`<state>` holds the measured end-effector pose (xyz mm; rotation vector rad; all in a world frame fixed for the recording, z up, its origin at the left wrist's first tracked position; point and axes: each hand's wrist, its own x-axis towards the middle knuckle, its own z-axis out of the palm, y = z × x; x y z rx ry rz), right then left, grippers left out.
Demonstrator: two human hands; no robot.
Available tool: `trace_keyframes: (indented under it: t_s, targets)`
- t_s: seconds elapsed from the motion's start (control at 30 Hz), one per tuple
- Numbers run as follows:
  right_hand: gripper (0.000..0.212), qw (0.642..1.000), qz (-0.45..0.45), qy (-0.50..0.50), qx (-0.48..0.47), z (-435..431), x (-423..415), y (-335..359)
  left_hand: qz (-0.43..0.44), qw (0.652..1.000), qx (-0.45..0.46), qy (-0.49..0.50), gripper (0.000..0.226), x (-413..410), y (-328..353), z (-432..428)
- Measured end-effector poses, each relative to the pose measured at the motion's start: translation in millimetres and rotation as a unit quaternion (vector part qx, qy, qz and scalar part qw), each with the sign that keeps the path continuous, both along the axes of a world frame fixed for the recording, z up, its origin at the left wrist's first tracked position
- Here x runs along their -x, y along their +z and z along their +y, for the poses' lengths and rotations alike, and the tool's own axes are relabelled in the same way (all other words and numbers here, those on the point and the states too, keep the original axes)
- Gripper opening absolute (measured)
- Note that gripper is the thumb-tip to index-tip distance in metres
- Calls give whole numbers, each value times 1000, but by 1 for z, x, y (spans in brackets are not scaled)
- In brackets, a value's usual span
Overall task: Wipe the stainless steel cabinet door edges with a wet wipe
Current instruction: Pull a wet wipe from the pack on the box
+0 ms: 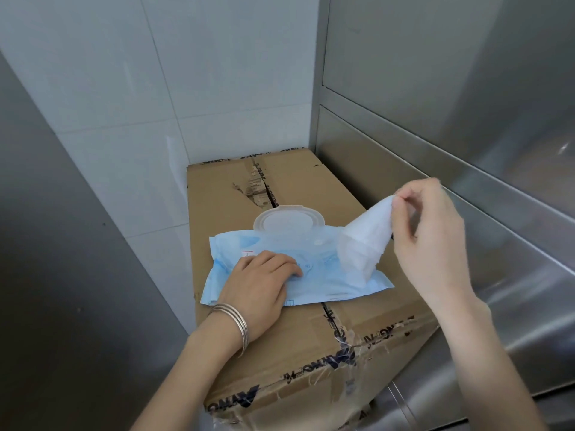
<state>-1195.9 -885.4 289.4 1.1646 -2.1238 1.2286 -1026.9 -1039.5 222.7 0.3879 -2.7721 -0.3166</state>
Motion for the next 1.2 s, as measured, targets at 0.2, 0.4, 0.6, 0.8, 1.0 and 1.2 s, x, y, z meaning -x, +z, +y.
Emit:
trace_keyframes:
  t_s: [0.2, 0.4, 0.6, 0.8, 1.0, 1.2]
  targets:
    - [3, 999, 17, -2, -38, -1, -1, -3, 104, 991, 78, 11, 30, 1, 20, 4]
    - [7, 999, 7, 19, -25, 5, 5, 4, 62, 995, 58, 61, 85, 14, 39, -6]
    - [7, 997, -26, 59, -31, 14, 5, 2, 112, 993, 6, 44, 48, -3, 25, 9]
    - [12, 993, -57, 101, -11, 15, -5, 2, 58, 997, -36, 33, 27, -16, 11, 24]
    - [11, 981, -113, 158, -4, 13, -22, 1, 4, 997, -27, 65, 40, -12, 25, 28]
    - [12, 963, -150, 222, 0, 20, -33, 14, 201, 976, -28, 81, 54, -19, 48, 61]
